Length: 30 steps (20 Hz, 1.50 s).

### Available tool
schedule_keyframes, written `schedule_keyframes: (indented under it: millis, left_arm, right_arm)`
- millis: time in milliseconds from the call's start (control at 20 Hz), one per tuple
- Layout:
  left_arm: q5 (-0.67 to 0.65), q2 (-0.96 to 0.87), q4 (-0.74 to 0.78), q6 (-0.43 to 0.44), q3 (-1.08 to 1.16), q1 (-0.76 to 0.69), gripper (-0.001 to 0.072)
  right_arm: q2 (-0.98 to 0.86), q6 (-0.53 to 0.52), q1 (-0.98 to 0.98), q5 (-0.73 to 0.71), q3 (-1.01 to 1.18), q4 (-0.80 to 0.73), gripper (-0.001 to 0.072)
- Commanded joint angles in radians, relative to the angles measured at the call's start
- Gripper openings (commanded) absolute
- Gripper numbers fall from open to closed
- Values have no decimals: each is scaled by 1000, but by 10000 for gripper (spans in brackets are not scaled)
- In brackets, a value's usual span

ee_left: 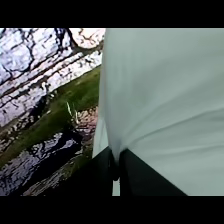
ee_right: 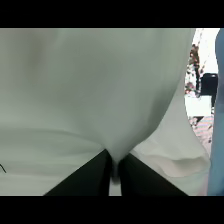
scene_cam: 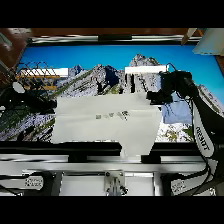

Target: Fold the shirts.

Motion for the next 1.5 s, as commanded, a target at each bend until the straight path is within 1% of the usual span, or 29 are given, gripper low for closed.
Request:
schedule_keyframes:
  millis: [0,50,100,200,250,350,400,550,650,750,1050,1100,1150,1200,1250,1300,1350,1400,1450]
  left_arm:
    - [-16,-1,-2,-1,1,3,376]
    - [-51,0,-2,-1,11,10,597]
    - [-105,1,3,0,26,25,622]
    - [-223,10,45,0,40,73,621]
    - [-278,21,53,0,25,108,621]
    - [-332,64,39,23,-68,181,612]
    - [-323,100,10,53,-147,217,611]
    - [-227,195,-79,144,-359,290,611]
    - [-165,222,-85,162,-425,299,611]
    - [-140,223,-150,196,-446,298,611]
    - [-82,216,-162,179,-497,298,592]
    - [-63,217,-172,173,-505,298,560]
    - [-48,216,-184,174,-512,298,461]
    - [-29,216,-200,173,-516,298,429]
    - [-22,216,-214,173,-517,298,346]
    - [-19,217,-227,174,-517,298,276]
    - [-19,217,-236,177,-517,298,144]
    - [-20,217,-239,180,-517,298,49]
    - [-21,219,-240,184,-516,298,36]
  right_arm:
    - [-9,-18,1,-25,0,70,570]
    - [-4,-45,0,-67,8,71,570]
    - [10,-72,-2,-125,16,39,570]
    - [55,-111,-16,-242,16,-61,570]
    - [81,-127,-38,-298,11,-82,570]
    - [144,-132,-106,-330,-51,-54,569]
    - [179,-132,-138,-324,-98,-36,569]
    - [271,-132,-198,-278,-246,6,569]
    - [301,-132,-203,-253,-299,13,569]
    - [302,-132,-202,-248,-308,31,569]
    - [302,-136,-203,-253,-308,34,569]
    - [302,-136,-203,-250,-308,33,569]
    - [303,-141,-203,-243,-315,35,569]
    - [302,-154,-203,-238,-340,35,572]
    - [302,-165,-203,-237,-377,38,587]
    - [302,-170,-203,-237,-425,54,587]
    - [302,-183,-203,-232,-471,90,587]
    - [302,-206,-203,-220,-515,142,587]
    - [304,-224,-203,-201,-550,207,587]
